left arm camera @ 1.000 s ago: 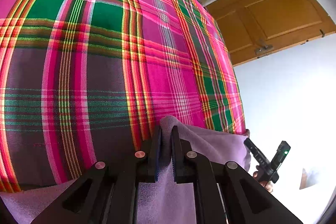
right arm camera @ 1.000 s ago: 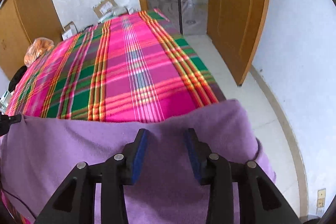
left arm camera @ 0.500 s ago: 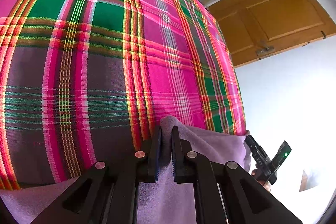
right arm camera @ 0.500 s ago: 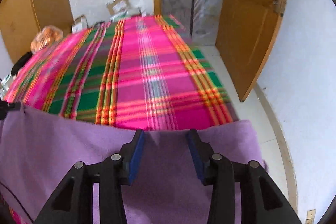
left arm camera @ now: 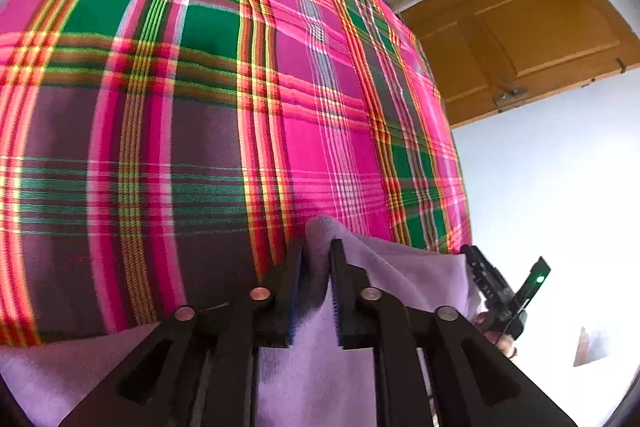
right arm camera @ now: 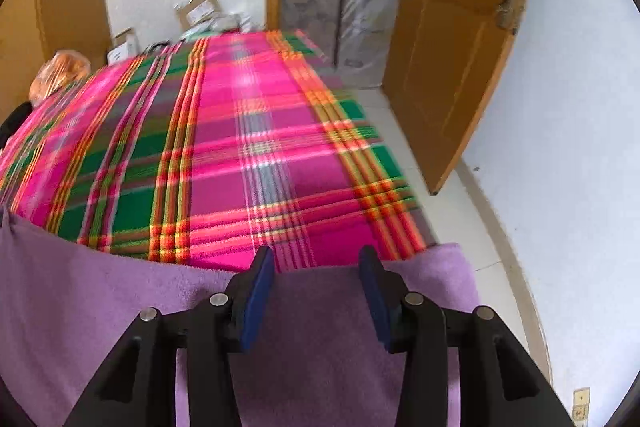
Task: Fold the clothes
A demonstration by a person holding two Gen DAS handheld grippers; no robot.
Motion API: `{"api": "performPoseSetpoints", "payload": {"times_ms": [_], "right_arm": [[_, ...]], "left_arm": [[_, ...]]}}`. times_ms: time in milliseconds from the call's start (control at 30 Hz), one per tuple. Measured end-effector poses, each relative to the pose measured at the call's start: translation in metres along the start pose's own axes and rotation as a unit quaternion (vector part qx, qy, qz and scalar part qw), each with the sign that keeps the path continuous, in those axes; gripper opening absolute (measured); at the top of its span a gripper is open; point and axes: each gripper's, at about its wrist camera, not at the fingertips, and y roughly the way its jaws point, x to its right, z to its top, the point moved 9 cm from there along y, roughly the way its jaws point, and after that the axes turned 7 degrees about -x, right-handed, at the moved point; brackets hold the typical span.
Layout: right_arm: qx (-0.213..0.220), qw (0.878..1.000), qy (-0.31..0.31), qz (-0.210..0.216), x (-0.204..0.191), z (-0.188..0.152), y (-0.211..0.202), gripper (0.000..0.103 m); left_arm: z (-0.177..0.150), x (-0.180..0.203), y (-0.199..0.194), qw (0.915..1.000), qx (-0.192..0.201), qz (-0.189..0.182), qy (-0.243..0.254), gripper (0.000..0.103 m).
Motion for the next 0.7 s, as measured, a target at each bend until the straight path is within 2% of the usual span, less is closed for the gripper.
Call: {"api": "performPoseSetpoints", "payload": {"times_ms": [33, 100, 167, 333, 400, 700], "right_arm": [[0.015, 1.0, 0.006, 0.004, 0.0, 0.0, -0.012, 0.044], [0.033, 0.999, 0.012, 0.025, -0.006, -0.003, -0.029, 0.044], [0.032, 0.998, -0.004, 0.056, -0.023, -0.012, -0.04, 0.044], [0.025, 0.997, -0.051, 0.053, -0.054, -0.054, -0.046, 0.044], [0.018, 0.998, -0.04, 0.051, -0.051, -0.073, -0.047, 0.044], [0.041, 0.998, 0.033, 0.041, -0.005, -0.123, -0.068, 0.045]], "left_arm": [[-0.001, -0.001, -0.003, 1.0, 0.002, 0.008, 0.0, 0.022], [-0.005, -0.001, -0.011, 0.9999, 0.008, 0.014, 0.001, 0.022], [-0.009, -0.003, -0.02, 0.9997, 0.019, 0.018, 0.002, 0.024], [-0.033, -0.011, -0.043, 0.9991, 0.038, 0.016, 0.002, 0.026], [-0.045, -0.013, -0.048, 0.999, 0.04, 0.019, 0.004, 0.026], [-0.106, -0.046, -0.076, 0.9978, 0.055, 0.033, -0.017, 0.026]]}}
